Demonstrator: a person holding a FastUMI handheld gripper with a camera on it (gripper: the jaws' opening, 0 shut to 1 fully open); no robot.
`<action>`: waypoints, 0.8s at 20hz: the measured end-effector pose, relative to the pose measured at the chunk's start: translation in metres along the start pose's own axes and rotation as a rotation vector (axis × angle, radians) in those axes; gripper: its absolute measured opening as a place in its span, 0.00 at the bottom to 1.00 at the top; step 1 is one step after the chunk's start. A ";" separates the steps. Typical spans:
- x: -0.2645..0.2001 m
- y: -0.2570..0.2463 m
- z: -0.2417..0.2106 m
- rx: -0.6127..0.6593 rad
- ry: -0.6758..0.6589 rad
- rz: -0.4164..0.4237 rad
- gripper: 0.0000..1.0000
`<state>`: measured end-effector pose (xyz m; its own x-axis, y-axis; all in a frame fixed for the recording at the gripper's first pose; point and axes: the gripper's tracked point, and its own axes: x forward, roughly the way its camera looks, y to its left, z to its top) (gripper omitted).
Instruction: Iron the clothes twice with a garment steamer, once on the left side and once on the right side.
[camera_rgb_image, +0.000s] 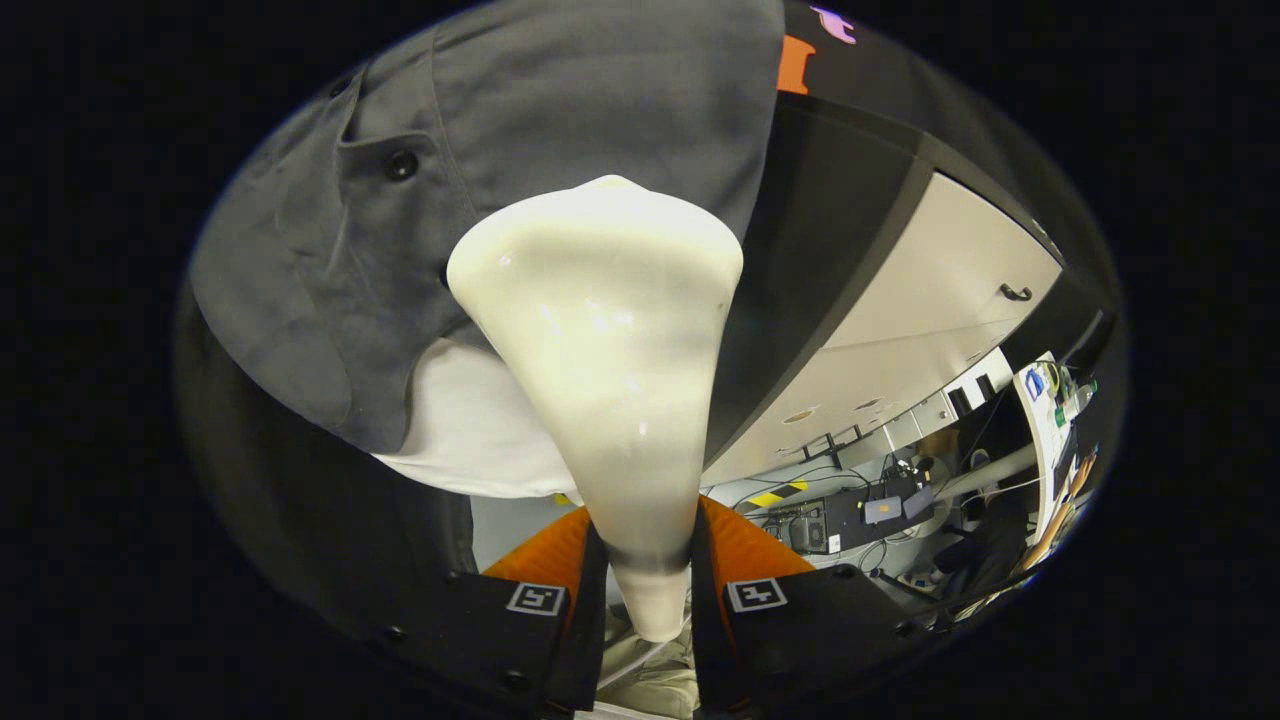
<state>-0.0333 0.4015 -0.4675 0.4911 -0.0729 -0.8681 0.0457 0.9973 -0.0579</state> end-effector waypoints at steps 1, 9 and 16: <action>-0.007 0.000 0.004 0.009 -0.013 -0.002 0.45; -0.086 -0.005 0.043 0.024 -0.153 -0.008 0.45; -0.149 0.013 0.080 0.006 -0.273 0.017 0.45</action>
<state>-0.0360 0.4246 -0.2991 0.7082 -0.0573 -0.7037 0.0404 0.9984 -0.0405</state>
